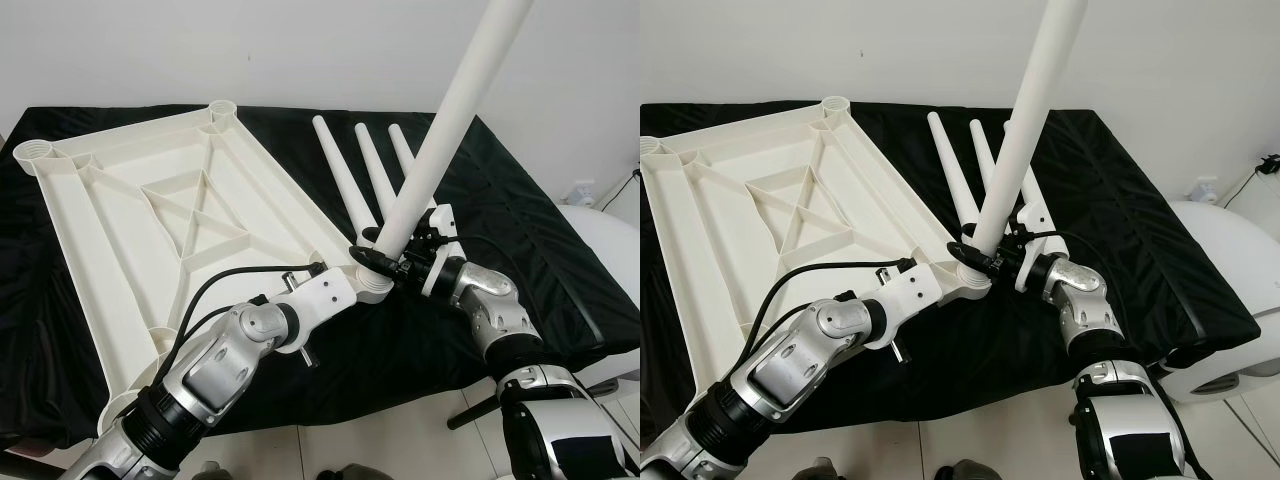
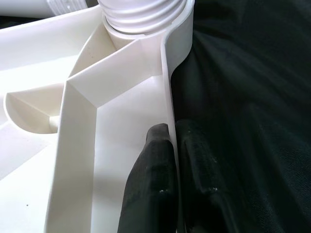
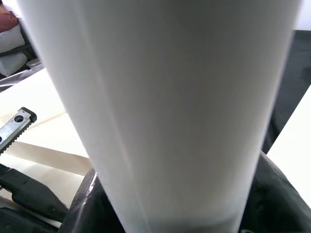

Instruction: Building children table

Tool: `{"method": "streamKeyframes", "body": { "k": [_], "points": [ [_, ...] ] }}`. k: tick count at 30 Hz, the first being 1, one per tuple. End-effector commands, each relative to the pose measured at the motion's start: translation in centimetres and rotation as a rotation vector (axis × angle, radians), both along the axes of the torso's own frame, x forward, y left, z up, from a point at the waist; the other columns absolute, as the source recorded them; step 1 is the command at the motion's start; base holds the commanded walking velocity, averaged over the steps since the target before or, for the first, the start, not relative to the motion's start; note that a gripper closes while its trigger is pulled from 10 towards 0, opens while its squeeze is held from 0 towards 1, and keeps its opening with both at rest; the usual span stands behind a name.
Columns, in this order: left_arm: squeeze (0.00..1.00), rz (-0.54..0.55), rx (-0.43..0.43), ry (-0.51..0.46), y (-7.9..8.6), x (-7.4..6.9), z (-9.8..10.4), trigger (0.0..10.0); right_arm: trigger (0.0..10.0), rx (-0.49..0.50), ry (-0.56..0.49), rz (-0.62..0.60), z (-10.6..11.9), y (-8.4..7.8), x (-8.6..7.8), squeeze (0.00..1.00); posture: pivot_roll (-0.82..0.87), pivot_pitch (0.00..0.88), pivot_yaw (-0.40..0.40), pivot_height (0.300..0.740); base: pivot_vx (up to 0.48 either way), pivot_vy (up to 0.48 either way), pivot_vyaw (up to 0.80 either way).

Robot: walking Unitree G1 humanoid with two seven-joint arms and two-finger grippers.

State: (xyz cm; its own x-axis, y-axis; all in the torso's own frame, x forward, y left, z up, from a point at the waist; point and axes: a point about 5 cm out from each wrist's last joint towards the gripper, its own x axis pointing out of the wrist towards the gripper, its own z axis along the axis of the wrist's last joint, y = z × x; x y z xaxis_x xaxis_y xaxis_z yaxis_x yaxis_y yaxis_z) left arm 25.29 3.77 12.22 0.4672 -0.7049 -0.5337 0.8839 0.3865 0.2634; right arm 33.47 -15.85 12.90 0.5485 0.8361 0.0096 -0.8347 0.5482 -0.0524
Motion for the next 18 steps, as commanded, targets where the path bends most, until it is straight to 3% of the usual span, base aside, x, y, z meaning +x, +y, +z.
{"method": "streamKeyframes", "body": {
  "k": [1,6,18],
  "points": [
    [0.0,-0.062,0.029,0.086,-0.3,-1.1,-1.4,10.0,10.0,0.021,0.018,-0.022,-0.4,-0.2,-0.3,0.0,0.02,0.0,-0.09,0.74,0.0,0.0,0.0],
    [0.0,-0.067,0.028,0.09,-0.3,-1.2,-1.4,10.0,10.0,0.089,0.005,-0.085,0.1,0.9,-1.1,0.0,0.01,0.0,-0.088,0.74,0.0,0.0,0.0],
    [0.0,-0.071,0.026,0.095,-0.4,-1.3,-1.5,10.0,10.0,0.134,-0.042,-0.215,1.1,3.5,-2.0,0.0,0.01,0.0,-0.09,0.74,0.0,0.0,0.0]
  ]
}}
